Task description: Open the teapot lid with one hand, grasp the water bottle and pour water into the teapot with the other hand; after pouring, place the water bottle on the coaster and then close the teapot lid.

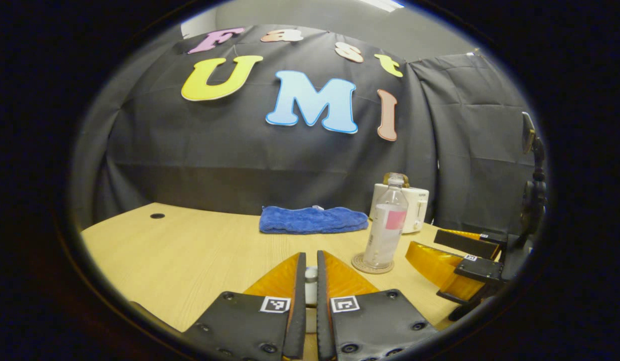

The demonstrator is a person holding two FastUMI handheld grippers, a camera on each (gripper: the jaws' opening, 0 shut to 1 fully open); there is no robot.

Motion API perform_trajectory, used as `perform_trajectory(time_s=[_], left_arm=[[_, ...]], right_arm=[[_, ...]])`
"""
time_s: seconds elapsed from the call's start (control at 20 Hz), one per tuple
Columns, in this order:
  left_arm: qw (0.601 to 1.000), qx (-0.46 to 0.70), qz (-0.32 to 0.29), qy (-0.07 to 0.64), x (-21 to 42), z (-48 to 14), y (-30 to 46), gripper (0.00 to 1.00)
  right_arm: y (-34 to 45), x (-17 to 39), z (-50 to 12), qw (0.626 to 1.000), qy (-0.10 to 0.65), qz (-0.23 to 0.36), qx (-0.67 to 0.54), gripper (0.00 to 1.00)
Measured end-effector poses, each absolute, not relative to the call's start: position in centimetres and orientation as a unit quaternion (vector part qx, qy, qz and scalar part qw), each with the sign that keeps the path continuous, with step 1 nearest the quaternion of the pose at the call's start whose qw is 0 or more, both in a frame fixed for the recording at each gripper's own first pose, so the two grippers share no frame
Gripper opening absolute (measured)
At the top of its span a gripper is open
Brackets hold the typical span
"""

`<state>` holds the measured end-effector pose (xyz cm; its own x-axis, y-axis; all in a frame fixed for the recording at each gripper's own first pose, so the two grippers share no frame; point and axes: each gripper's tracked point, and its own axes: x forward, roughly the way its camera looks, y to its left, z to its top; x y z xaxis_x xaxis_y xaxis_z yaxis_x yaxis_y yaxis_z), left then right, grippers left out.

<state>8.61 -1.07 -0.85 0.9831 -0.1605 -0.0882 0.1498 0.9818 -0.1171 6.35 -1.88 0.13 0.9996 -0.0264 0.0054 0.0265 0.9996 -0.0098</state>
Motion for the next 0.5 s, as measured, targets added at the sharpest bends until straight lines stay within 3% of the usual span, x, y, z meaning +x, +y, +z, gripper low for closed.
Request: perform_trajectory(time_s=[0.5], left_arm=[[0.996,-0.040,-0.069,0.045,8.45,-1.06,-1.11,0.17]], right_arm=[[-1.73,6.43,0.05,1.000,-0.004,-0.007,-0.005,0.99]])
